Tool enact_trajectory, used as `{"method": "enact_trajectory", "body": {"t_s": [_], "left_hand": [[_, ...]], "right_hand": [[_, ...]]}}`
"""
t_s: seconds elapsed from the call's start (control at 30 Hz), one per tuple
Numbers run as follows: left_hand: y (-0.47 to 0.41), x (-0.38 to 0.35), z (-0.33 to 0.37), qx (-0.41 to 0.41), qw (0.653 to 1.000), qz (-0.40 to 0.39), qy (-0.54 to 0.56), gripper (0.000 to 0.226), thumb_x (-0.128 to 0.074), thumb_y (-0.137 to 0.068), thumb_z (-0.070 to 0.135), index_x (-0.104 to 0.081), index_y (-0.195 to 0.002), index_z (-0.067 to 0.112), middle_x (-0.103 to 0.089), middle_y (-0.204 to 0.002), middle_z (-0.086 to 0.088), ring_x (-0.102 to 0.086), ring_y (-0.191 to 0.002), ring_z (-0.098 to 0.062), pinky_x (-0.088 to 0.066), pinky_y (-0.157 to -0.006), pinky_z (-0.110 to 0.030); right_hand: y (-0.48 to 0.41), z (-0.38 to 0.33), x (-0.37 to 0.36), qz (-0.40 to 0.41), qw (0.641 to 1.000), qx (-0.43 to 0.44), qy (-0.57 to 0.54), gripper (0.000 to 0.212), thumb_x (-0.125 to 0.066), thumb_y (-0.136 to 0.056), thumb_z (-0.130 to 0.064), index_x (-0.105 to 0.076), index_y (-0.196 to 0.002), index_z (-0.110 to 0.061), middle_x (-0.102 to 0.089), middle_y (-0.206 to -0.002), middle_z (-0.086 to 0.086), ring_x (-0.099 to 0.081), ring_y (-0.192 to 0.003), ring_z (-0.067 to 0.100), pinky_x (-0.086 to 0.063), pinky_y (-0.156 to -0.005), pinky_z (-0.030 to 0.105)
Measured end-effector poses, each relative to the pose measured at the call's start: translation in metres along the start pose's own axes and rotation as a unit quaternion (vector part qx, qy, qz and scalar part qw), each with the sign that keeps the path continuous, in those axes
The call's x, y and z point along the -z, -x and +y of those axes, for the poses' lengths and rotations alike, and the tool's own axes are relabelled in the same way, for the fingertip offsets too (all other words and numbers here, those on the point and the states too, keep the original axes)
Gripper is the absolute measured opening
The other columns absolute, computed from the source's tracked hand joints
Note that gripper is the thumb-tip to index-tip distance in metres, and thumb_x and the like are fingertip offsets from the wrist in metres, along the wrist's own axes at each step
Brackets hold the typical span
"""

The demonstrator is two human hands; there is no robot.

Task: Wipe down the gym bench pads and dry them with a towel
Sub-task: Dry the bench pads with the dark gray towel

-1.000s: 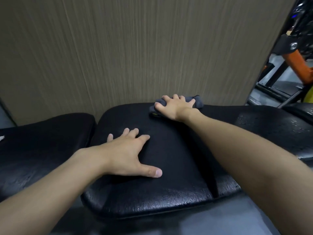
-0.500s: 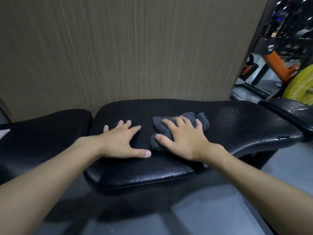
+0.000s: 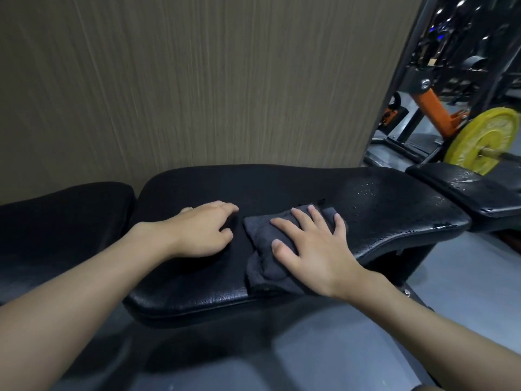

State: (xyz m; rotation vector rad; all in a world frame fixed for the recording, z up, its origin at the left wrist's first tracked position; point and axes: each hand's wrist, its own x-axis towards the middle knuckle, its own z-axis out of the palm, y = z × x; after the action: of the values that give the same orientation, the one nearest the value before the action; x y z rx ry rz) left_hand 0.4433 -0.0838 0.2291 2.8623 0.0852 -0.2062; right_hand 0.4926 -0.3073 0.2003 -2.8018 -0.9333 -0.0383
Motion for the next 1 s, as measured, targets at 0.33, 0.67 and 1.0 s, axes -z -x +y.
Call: {"method": "enact_trajectory", "body": {"t_s": [0.33, 0.67, 1.0], "left_hand": [[-0.005, 0.003, 0.017, 0.031, 0.991, -0.112, -0.069, 0.112, -0.046, -0.068, 0.088, -0.010, -0.156, 0.026, 0.003, -0.165, -0.003, 0.006, -0.151, -0.024, -0.009, -0.119, -0.060], [-0.017, -0.001, 0.019, 0.061, 0.989, -0.123, -0.053, 0.124, -0.058, -0.061, 0.086, 0.000, -0.156, 0.031, 0.012, -0.164, -0.001, 0.012, -0.150, -0.023, -0.006, -0.117, -0.063], [-0.013, 0.005, 0.018, 0.063, 0.992, -0.110, -0.022, 0.107, -0.060, -0.073, 0.075, -0.007, -0.156, 0.034, 0.008, -0.165, -0.001, 0.010, -0.151, -0.020, -0.005, -0.118, -0.060]], "right_hand": [[-0.159, 0.025, -0.010, -0.005, 0.999, -0.041, -0.026, 0.059, -0.019, -0.094, -0.057, -0.037, -0.146, -0.037, -0.027, -0.161, -0.002, -0.006, -0.151, 0.033, 0.004, -0.112, 0.069], [-0.220, 0.029, -0.008, -0.014, 0.995, -0.088, -0.045, 0.061, -0.015, -0.091, -0.058, -0.046, -0.136, -0.032, -0.039, -0.151, 0.005, -0.018, -0.146, 0.036, 0.004, -0.112, 0.068], [-0.062, 0.033, -0.008, 0.031, 0.999, -0.010, -0.028, 0.057, -0.017, -0.093, -0.055, -0.038, -0.144, -0.038, -0.033, -0.156, -0.010, -0.012, -0.151, 0.024, 0.002, -0.116, 0.062]]}}
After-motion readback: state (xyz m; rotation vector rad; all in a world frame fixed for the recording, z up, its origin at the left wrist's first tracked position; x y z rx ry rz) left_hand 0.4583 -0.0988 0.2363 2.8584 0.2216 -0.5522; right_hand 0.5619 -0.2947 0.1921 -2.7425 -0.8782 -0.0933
